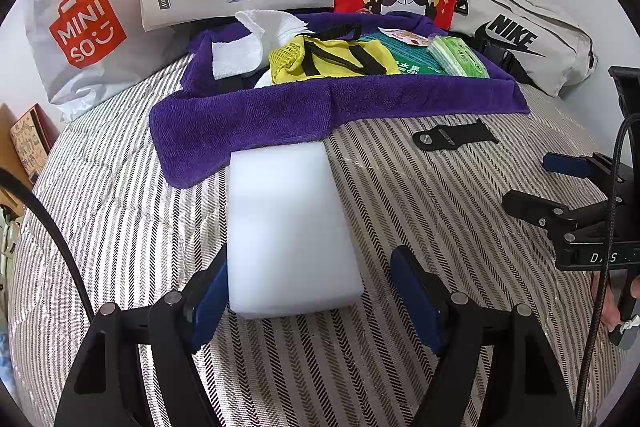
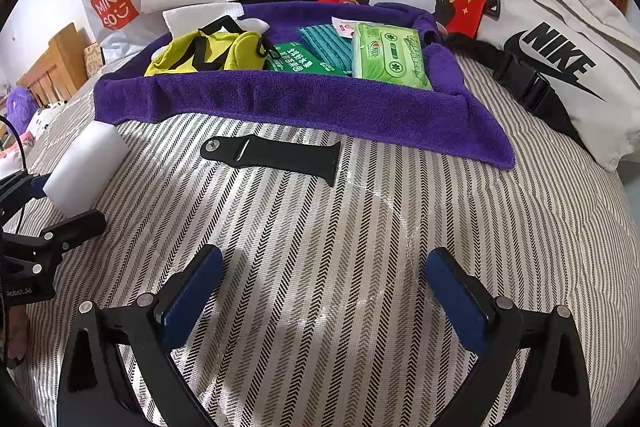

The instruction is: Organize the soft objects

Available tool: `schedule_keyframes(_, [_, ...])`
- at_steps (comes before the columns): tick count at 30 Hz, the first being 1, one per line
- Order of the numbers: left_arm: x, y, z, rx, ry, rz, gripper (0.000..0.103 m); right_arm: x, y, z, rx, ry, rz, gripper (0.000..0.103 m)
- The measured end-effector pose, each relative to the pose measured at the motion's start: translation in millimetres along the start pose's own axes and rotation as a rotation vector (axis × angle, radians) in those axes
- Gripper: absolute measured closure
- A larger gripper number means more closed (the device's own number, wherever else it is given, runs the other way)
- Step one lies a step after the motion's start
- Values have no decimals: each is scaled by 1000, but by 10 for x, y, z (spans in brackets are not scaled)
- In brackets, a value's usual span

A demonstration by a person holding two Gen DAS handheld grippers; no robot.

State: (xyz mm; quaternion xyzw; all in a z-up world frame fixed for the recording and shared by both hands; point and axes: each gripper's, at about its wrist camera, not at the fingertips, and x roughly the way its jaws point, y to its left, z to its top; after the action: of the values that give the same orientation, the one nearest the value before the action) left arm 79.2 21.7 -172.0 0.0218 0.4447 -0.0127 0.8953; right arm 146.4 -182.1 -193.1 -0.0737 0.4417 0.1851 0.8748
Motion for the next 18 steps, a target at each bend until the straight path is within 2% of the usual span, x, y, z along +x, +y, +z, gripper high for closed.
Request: schedule_keyframes(18, [3,2,4,1,0,-1,28,6,2,0,3,2,5,1])
